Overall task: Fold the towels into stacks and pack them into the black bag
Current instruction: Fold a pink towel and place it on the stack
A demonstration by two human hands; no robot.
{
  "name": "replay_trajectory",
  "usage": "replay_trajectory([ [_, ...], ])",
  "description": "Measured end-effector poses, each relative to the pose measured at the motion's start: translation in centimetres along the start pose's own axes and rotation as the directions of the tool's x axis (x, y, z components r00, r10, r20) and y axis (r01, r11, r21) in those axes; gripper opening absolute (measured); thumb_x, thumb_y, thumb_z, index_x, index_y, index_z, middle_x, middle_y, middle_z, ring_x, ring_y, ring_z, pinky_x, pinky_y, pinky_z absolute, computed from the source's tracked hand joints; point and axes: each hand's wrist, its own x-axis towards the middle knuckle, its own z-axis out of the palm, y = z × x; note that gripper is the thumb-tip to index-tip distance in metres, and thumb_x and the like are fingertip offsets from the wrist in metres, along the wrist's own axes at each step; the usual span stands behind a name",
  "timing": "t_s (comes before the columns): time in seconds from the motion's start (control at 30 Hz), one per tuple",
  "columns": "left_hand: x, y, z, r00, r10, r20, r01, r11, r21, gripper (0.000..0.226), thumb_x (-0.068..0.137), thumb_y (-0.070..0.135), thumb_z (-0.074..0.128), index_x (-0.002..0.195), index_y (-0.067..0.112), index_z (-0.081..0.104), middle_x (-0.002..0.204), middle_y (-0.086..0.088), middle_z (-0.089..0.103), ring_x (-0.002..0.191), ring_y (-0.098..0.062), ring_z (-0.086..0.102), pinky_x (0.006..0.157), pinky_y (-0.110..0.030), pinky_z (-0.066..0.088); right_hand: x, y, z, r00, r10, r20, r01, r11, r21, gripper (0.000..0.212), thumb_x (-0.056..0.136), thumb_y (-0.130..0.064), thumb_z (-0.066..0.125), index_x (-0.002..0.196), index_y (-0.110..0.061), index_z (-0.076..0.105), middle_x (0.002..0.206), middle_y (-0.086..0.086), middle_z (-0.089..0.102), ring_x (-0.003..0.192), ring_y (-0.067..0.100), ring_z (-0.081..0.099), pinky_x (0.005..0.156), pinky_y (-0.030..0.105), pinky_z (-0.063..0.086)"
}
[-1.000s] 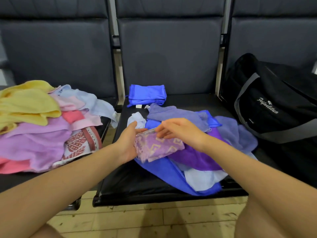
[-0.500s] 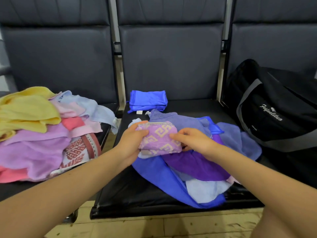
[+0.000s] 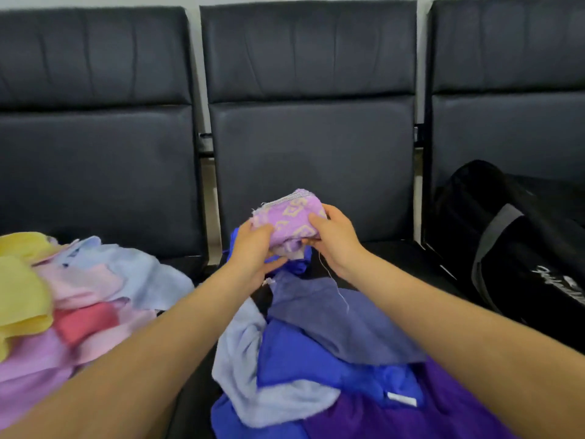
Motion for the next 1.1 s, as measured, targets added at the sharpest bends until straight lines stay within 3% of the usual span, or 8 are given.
replay_trajectory([
  [0.13,7.3,-1.0,-1.0,0.947,0.257,-0.193,-0.233,0.962,0.141,0.038,0.092,0.007,0.042,0.126,0.021,0.052,0.112,-0.006,0.060,0.088,-0.022,0.059,0.074,-0.032,0.055,5.9,2.5,0.9,0.995,0.102,-0.004,-0.102,0.995,0.011,0.012,0.094,-0.005,0.047,0.091,-0.012,0.057,0.088,0.009,0.061,0.072,0.018,0.058,0.058,0.025,0.048],
  [0.23,10.7,-3.2,-2.7,0.907,0.346,-0.242,-0.254,0.905,0.342,0.044,0.093,0.005,0.044,0.135,0.016,0.048,0.104,-0.006,0.057,0.084,-0.018,0.055,0.077,-0.029,0.047,8.2,5.7,0.9,0.981,0.195,-0.012,-0.192,0.946,-0.263,0.011,0.089,-0.005,0.050,0.080,-0.009,0.054,0.077,0.008,0.056,0.063,0.020,0.055,0.059,0.030,0.048],
  [0.4,13.5,-6.8,-5.1,0.926,0.370,-0.081,-0.144,0.541,0.828,0.030,0.092,0.014,0.049,0.118,0.010,0.064,0.112,-0.025,0.062,0.101,-0.038,0.059,0.084,-0.034,0.043,8.4,7.9,0.0,0.999,0.030,-0.028,-0.040,0.598,-0.801,0.034,0.089,-0.030,0.055,0.115,-0.008,0.057,0.110,0.012,0.059,0.100,0.029,0.057,0.076,0.032,0.041],
  [0.57,10.3,-4.5,-4.8,0.922,0.321,-0.215,-0.048,0.647,0.761,0.035,0.096,0.021,0.039,0.125,0.013,0.059,0.129,-0.021,0.053,0.114,-0.037,0.053,0.095,-0.035,0.040,5.3,4.7,-2.7,0.993,0.064,-0.097,-0.115,0.656,-0.746,0.040,0.097,-0.040,0.043,0.114,-0.007,0.058,0.116,0.017,0.061,0.107,0.033,0.058,0.090,0.037,0.045],
  [0.67,6.5,-2.7,-4.7,0.915,0.322,-0.243,-0.039,0.669,0.742,0.037,0.097,0.021,0.035,0.122,0.009,0.059,0.129,-0.023,0.053,0.113,-0.040,0.053,0.095,-0.038,0.041,1.6,2.0,-5.5,0.992,0.044,-0.119,-0.115,0.718,-0.687,0.028,0.096,-0.033,0.043,0.075,-0.016,0.053,0.084,0.011,0.059,0.083,0.028,0.057,0.083,0.043,0.051],
  [0.8,0.4,-1.6,-3.5,0.925,0.310,-0.220,-0.083,0.730,0.678,0.034,0.096,0.021,0.036,0.119,0.012,0.059,0.126,-0.016,0.058,0.111,-0.036,0.056,0.089,-0.036,0.044,-4.5,-1.1,-9.1,0.976,0.041,-0.213,-0.143,0.861,-0.488,0.013,0.096,-0.023,0.045,0.090,-0.015,0.054,0.079,0.005,0.058,0.066,0.016,0.051,0.058,0.028,0.043],
  [1.0,-7.0,-3.8,-2.1,0.962,0.248,0.118,-0.254,0.644,0.721,0.026,0.094,0.018,0.044,0.105,0.012,0.068,0.114,-0.012,0.067,0.107,-0.031,0.060,0.094,-0.039,0.047,-11.9,-2.3,-12.0,0.985,0.030,-0.167,-0.110,0.865,-0.490,0.016,0.093,-0.017,0.050,0.088,-0.009,0.063,0.070,0.004,0.058,0.058,0.013,0.048,0.051,0.023,0.039],
  [1.1,-9.2,-6.3,-2.4,0.964,0.141,0.228,-0.267,0.482,0.835,0.024,0.097,0.020,0.047,0.106,0.009,0.067,0.115,-0.012,0.066,0.109,-0.028,0.058,0.092,-0.034,0.043,-14.3,-0.4,-13.2,0.997,-0.010,-0.070,-0.046,0.659,-0.750,0.026,0.089,-0.023,0.055,0.071,-0.005,0.060,0.073,0.008,0.059,0.071,0.018,0.051,0.067,0.030,0.040],
])
